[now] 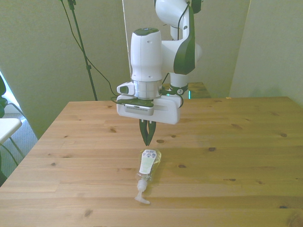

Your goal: Knock down the sanitizer

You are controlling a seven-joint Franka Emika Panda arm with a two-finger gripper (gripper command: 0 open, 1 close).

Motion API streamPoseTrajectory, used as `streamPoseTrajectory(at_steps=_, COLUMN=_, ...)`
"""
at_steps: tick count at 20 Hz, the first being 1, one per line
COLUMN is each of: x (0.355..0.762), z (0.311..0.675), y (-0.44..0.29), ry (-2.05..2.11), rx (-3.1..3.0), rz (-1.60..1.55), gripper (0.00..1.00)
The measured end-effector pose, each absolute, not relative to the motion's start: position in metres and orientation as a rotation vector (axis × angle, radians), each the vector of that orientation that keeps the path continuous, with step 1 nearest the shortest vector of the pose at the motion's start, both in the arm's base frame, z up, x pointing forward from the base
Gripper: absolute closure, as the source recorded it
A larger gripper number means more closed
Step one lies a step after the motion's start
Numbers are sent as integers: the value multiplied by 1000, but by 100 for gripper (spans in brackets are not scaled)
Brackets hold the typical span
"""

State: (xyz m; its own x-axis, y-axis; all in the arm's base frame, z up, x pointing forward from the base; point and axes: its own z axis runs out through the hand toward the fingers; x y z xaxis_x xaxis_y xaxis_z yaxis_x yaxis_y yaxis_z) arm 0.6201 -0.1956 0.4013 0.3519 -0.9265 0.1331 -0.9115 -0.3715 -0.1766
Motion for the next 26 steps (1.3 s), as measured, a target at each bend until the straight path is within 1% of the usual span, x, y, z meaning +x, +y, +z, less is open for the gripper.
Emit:
streamPoseTrajectory(at_steps=5, x=639, z=402, y=-202, ry=1732, rx=-2495, rz=-341, gripper=100)
streamPoseTrajectory(at_steps=6, x=642, z=402, y=-203, ry=1735, rx=-2493, rz=-339, gripper=0)
streamPoseTrajectory(at_steps=10, x=649, z=396, y=-203, ry=1739, rx=-2495, rz=-318, gripper=0)
streamPoseTrajectory(at_steps=17, x=646, z=392, y=-201, ry=1744, rx=-2505, rz=-271, gripper=0)
streamPoseTrajectory(at_steps=21, x=637, z=392, y=-197, ry=1732, rx=-2504, rz=-223, gripper=0)
streamPoseTrajectory(at_steps=26, x=616, z=405, y=-185, ry=1685, rx=-2518, rz=-164, gripper=0)
